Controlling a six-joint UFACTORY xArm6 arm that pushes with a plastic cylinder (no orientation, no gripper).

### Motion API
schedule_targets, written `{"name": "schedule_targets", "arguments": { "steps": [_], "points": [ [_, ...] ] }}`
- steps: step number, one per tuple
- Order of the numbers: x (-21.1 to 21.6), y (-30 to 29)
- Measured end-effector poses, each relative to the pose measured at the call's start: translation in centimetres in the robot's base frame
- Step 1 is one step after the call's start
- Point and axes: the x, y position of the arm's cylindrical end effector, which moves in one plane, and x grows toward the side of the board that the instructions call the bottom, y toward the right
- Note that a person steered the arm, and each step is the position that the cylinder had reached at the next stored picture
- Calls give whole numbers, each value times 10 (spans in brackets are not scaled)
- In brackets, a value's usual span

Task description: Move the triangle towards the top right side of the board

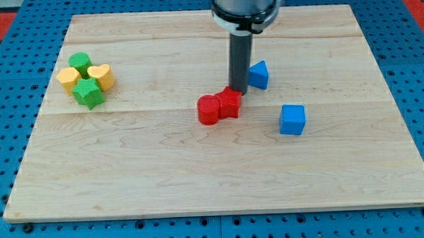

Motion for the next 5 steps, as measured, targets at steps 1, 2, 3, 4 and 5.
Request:
{"name": "schedule_targets", "arguments": {
  "steps": [1,2,3,4,5],
  "points": [
    [-26,6],
    [-59,19],
    [-64,34],
    [-37,26],
    [-2,24]
  ]
}}
